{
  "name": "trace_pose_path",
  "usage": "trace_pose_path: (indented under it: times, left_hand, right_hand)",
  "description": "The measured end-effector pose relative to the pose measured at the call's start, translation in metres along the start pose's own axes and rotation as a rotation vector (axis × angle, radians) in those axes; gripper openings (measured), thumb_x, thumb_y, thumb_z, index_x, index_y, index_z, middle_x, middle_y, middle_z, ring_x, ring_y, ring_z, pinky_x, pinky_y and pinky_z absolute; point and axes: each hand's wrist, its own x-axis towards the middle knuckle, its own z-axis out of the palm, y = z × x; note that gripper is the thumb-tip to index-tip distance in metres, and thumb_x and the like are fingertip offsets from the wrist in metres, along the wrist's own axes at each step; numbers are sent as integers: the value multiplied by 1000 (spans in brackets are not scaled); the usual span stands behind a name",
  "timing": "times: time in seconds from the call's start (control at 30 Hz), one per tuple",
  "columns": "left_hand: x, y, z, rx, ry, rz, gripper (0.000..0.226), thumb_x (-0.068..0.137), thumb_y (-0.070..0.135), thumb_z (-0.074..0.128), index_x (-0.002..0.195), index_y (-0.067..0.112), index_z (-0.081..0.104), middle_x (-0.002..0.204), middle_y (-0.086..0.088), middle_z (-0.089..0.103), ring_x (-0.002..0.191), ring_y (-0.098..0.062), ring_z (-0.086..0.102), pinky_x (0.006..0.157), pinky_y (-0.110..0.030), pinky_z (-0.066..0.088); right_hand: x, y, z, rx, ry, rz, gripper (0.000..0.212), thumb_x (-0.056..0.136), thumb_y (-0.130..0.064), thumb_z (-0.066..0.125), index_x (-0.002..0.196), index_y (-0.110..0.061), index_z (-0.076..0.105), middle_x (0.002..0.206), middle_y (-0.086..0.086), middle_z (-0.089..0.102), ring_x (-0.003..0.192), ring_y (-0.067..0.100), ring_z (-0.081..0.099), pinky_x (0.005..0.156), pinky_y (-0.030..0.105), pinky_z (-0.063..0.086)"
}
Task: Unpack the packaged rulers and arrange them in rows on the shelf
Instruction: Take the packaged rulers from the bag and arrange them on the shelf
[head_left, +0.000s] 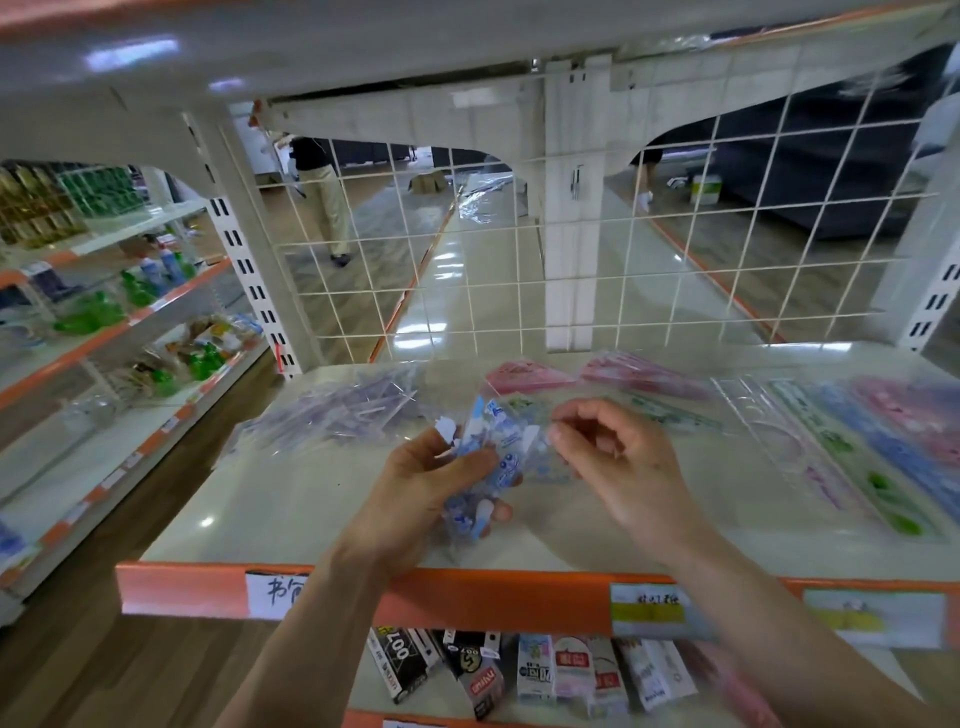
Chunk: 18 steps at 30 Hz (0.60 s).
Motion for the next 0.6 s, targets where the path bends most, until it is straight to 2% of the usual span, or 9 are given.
trace_pose_path:
  times: [0.1,0.2,0.3,0.37,0.5,0.6]
  left_hand:
    - [-1,2,1,-46,-16,6,16,72,4,65,88,1,67,92,-29,67,50,-31,62,46,-32,52]
    - [-2,2,-1,-53,-14,11,18,72,3,65,90,0,66,91,-27,68,50,-31,62,45,-31,52]
    - [-2,2,-1,17,-46,8,12,73,7,67,85,6,71,88,-24,69,52,-30,63,49,-32,54]
    - [-3,2,0,51,-78,-1,9,73,8,67,75,14,74,84,-21,70,51,-29,64,49,-32,54]
    - [-2,3,0,25,-60,1,5,74,7,75,75,10,72,76,-21,66,51,-28,61,45,-28,48]
    - [-4,4,0,46,-34,25,5,72,13,70,76,11,68,61,-16,62,50,-27,59,44,-24,39]
  right_hand:
    - [-1,1,0,24,39,34,16,85,-7,67,84,-23,67,78,-7,69,71,1,61,69,12,49]
    - [1,1,0,133,90,70,11,86,-10,66,89,-21,66,77,-4,67,68,3,60,66,15,48]
    - [1,-1,-2,156,33,88,12,85,-23,64,97,-23,67,76,-2,66,71,3,59,66,17,48]
    - [1,-2,-2,163,22,54,9,85,-15,65,90,-21,69,74,-5,67,69,1,58,66,15,48]
    - [3,1,-2,192,138,38,17,85,-3,65,81,-19,69,68,-12,68,63,-2,59,63,10,46]
    - [5,2,-2,302,251,77,14,85,-2,65,79,-15,67,60,-10,65,56,0,57,59,12,46]
